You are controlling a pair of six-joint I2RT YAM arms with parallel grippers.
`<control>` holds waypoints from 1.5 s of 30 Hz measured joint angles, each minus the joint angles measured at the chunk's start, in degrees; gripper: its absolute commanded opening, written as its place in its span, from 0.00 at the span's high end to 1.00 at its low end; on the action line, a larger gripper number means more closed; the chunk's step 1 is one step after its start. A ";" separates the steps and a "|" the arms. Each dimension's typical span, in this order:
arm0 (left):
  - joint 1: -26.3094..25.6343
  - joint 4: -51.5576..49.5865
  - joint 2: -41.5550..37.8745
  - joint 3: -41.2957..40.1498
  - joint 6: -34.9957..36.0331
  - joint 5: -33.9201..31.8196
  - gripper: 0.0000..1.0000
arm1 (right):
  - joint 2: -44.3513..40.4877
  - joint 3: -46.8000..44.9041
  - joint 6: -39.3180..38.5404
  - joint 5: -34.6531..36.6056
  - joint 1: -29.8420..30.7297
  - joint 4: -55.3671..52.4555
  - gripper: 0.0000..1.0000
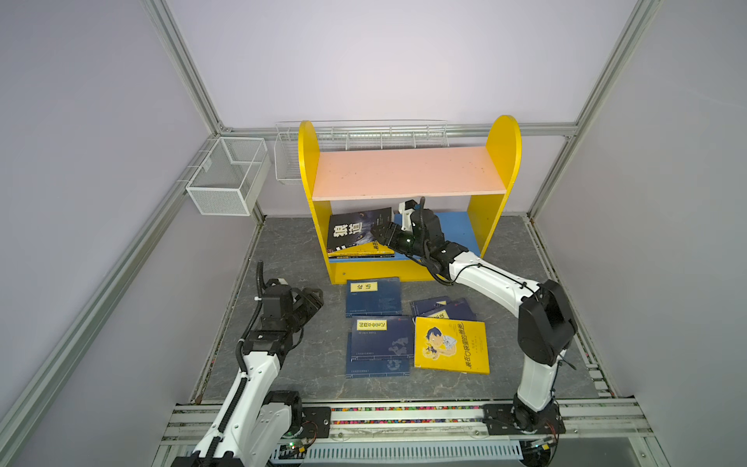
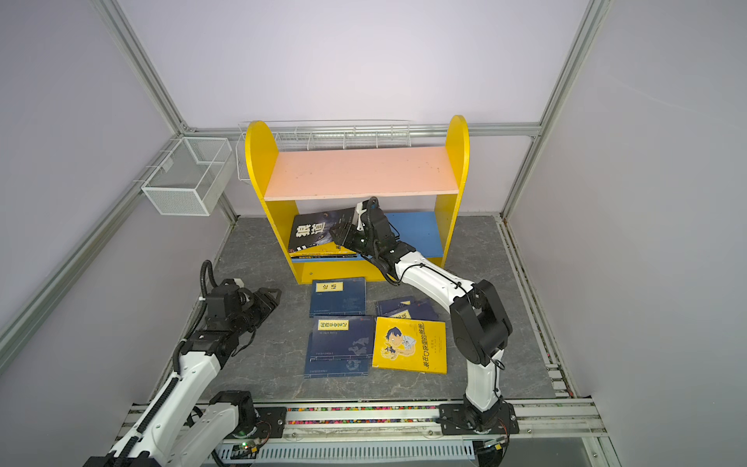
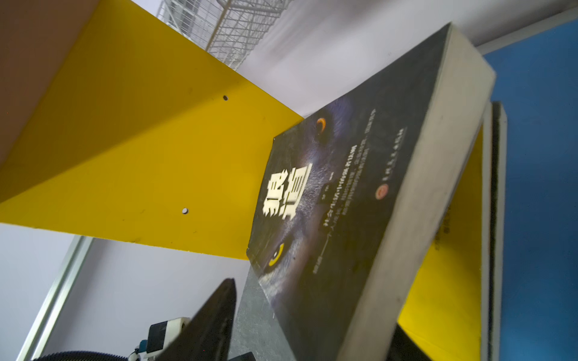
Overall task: Stacking books/files
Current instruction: Place the book on the bookshelf.
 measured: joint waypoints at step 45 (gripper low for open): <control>0.00 0.50 1.77 0.02 -0.66 1.46 0.34 | 4.28 11.30 -19.32 9.57 1.90 -26.88 0.23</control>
